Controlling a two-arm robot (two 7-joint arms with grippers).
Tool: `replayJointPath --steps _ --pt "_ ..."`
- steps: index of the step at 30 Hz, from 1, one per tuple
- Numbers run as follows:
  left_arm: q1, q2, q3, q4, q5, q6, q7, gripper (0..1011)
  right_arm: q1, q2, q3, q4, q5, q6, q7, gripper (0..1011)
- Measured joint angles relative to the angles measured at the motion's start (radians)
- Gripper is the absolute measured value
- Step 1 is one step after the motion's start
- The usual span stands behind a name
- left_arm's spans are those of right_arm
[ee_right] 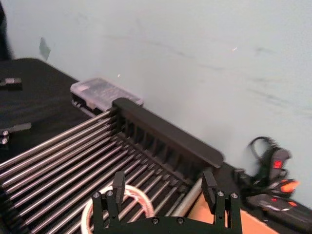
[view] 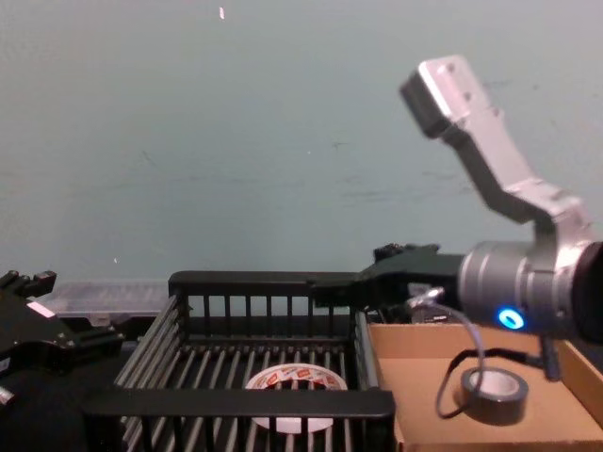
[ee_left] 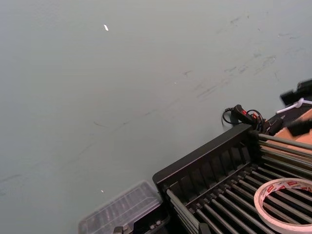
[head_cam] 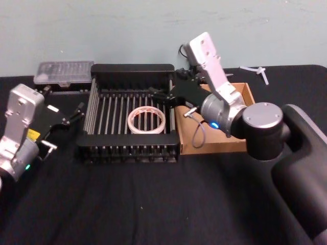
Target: Pick up the white tape and place it into the black box , Pick up the silver tape and place it into the brown box.
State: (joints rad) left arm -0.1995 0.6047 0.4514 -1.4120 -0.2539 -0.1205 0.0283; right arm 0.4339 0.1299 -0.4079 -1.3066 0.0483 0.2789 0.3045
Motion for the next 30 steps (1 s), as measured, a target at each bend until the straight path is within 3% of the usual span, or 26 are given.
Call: replayJointPath --steps 8,15,23,30 --pt "0.0 0.0 0.0 0.0 0.0 0.0 0.0 1001 -0.073 0.047 0.057 -0.132 0.012 0.005 -0.031 1002" --pt "0.0 0.0 0.0 0.0 0.0 0.0 0.0 1001 -0.132 0.078 0.111 -0.192 0.014 0.001 -0.067 1002" --pt "0.0 0.0 0.0 0.0 0.0 0.0 0.0 1001 -0.196 0.098 0.176 -0.207 -0.013 -0.015 -0.12 1003" --pt "0.0 0.0 0.0 0.0 0.0 0.0 0.0 1001 -0.229 0.104 0.202 -0.194 -0.042 -0.046 -0.147 1002"
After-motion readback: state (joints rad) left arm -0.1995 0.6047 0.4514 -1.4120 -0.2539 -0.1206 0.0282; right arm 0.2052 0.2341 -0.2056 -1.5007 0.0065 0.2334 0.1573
